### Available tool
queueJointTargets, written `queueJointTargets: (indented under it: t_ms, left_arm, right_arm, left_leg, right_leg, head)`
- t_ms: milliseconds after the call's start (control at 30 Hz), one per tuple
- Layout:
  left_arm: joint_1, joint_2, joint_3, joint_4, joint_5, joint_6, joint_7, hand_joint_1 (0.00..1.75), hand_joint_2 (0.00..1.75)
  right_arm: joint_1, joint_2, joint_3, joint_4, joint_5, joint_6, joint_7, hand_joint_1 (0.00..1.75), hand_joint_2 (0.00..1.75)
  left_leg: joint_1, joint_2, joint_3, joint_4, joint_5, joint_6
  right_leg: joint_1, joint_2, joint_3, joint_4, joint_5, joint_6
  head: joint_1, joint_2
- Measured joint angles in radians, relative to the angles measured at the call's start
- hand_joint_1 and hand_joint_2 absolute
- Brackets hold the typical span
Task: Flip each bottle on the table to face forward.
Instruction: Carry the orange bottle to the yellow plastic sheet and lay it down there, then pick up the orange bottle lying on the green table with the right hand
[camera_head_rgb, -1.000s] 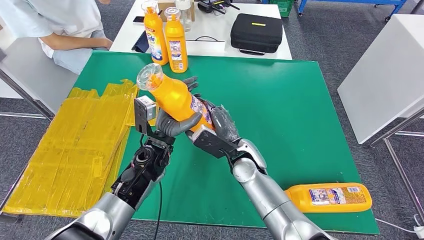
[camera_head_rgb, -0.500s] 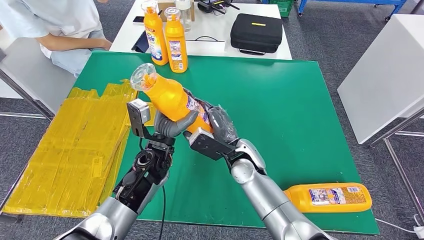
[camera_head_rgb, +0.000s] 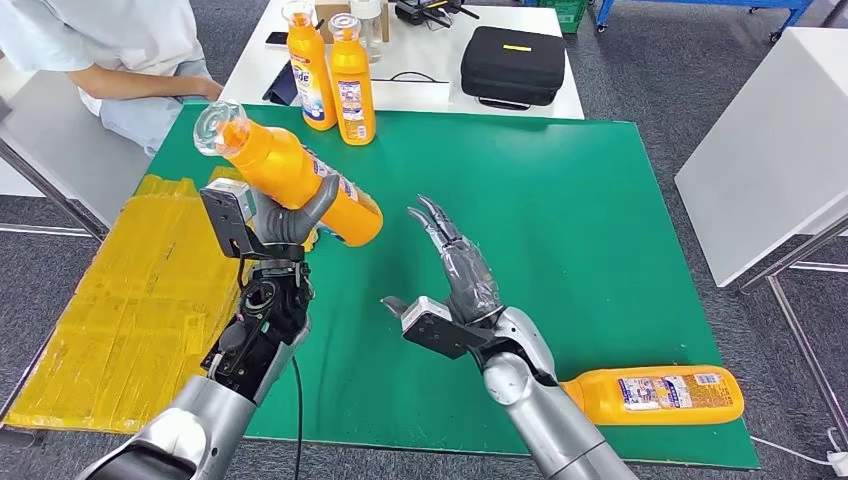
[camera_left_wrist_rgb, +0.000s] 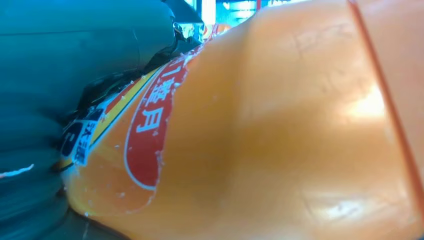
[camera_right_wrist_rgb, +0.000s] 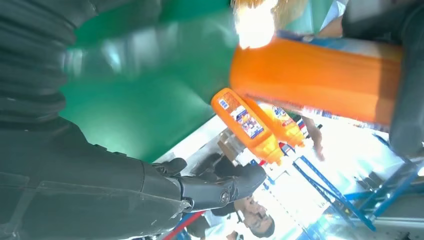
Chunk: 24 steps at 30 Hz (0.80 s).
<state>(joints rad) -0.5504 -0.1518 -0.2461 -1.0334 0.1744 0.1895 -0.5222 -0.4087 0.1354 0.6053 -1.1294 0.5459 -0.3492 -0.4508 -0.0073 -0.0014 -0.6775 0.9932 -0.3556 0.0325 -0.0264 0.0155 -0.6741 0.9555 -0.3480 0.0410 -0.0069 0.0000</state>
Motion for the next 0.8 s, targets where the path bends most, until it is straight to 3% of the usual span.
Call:
queueJointTargets:
  t_ms: [133, 233, 300, 333, 400, 467, 533, 800]
  left_arm:
    - [-0.005, 0.018, 0.011, 0.01, -0.127, 0.153, -0.046, 1.75, 1.75]
    - [-0.012, 0.041, 0.017, 0.028, -0.353, 0.342, -0.061, 1.75, 1.75]
    - [-0.015, 0.057, 0.023, 0.041, -0.663, 0.44, 0.015, 1.75, 1.75]
    - [-0.015, 0.065, 0.029, 0.045, -0.867, 0.463, 0.091, 1.75, 1.75]
    - [-0.022, 0.091, 0.029, 0.061, -1.39, 0.473, 0.325, 1.75, 1.75]
    - [-0.036, 0.132, -0.008, 0.095, -1.761, 0.475, 0.533, 1.75, 1.75]
    - [-0.052, 0.166, -0.051, 0.129, -1.847, 0.475, 0.622, 1.75, 1.75]
    - [-0.164, 0.238, -0.255, 0.373, -1.749, 0.439, 0.778, 1.75, 1.75]
  right_arm:
    - [0.036, -0.03, -0.01, -0.078, 0.017, -0.024, 0.01, 0.0, 1.75]
    - [0.067, -0.059, -0.027, -0.15, 0.048, -0.052, 0.025, 0.0, 1.75]
    - [0.095, -0.082, -0.042, -0.209, 0.074, -0.065, 0.045, 0.0, 1.75]
    - [0.109, -0.093, -0.049, -0.237, 0.083, -0.068, 0.053, 0.0, 1.75]
    - [0.136, -0.116, -0.063, -0.289, 0.093, -0.071, 0.066, 0.0, 1.75]
    - [0.154, -0.134, -0.076, -0.33, 0.095, -0.071, 0.07, 0.0, 1.75]
    - [0.166, -0.146, -0.086, -0.357, 0.094, -0.071, 0.072, 0.0, 1.75]
    - [0.17, -0.16, -0.119, -0.375, 0.076, -0.037, 0.067, 0.0, 1.75]
  left_leg:
    - [0.0, 0.0, 0.0, 0.0, 0.0, 0.0]
    - [0.0, 0.0, 0.0, 0.0, 0.0, 0.0]
    - [0.0, -0.001, 0.0, 0.0, 0.0, 0.0]
    - [0.0, -0.001, -0.001, 0.0, 0.0, 0.0]
    - [0.0, -0.001, -0.001, 0.0, 0.0, 0.0]
    - [-0.001, 0.001, -0.001, 0.0, -0.001, 0.0]
    - [-0.001, 0.004, -0.001, 0.0, -0.001, -0.001]
    - [0.0, 0.003, -0.002, 0.0, 0.001, -0.001]
  right_leg:
    - [0.0, 0.0, 0.0, 0.0, 0.0, 0.0]
    - [0.0, 0.0, 0.0, 0.0, 0.0, 0.0]
    - [0.0, 0.0, 0.0, 0.0, 0.0, 0.0]
    - [0.0, -0.001, 0.0, 0.0, 0.0, 0.0]
    - [0.0, -0.001, 0.0, 0.0, 0.0, 0.0]
    - [0.0, 0.001, -0.001, 0.0, 0.001, 0.0]
    - [0.0, 0.002, -0.003, 0.0, 0.001, -0.001]
    - [0.0, 0.002, -0.003, 0.001, 0.001, -0.001]
  head:
    - [0.0, 0.0]
    - [0.0, 0.0]
    - [0.0, 0.0]
    - [0.0, 0.0]
    - [0.0, 0.0]
    - [0.0, 0.0]
    - [-0.001, 0.0]
    - [0.0, 0.0]
